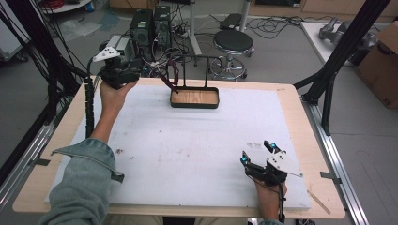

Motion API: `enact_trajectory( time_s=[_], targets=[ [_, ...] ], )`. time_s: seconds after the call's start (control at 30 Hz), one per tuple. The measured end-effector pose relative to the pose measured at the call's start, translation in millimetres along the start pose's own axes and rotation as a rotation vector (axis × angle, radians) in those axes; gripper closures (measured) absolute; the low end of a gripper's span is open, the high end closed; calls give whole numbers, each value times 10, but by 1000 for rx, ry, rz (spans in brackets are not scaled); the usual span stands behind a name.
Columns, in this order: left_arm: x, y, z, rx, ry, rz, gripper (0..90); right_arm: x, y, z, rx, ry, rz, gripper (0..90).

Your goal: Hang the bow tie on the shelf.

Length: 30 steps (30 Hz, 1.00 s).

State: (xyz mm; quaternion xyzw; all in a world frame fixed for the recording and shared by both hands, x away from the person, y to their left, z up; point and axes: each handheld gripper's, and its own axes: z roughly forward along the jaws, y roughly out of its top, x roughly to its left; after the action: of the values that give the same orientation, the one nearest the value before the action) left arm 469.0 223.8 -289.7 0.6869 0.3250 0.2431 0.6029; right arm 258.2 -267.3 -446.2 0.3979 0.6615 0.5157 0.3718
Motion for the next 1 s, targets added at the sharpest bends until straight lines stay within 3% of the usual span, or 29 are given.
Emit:
enact_trajectory(
  time_s=[0.27,0.33,0.47,0.57,1.0],
  targets=[
    [-269,56,-300,-37,-60,54,372,9,0,9,9,1,0,125],
    [-328,50,-374,-40,-57,67,362,9,-1,10,9,1,0,125],
    [-464,24,-553,-29,-22,135,334,8,0,11,11,1,-4,125],
    [-506,-1,-684,-36,-32,124,326,8,0,16,9,2,-9,125],
    [-681,-204,-1333,-82,37,130,282,18,2,25,17,-1,-12,125]
  ],
)
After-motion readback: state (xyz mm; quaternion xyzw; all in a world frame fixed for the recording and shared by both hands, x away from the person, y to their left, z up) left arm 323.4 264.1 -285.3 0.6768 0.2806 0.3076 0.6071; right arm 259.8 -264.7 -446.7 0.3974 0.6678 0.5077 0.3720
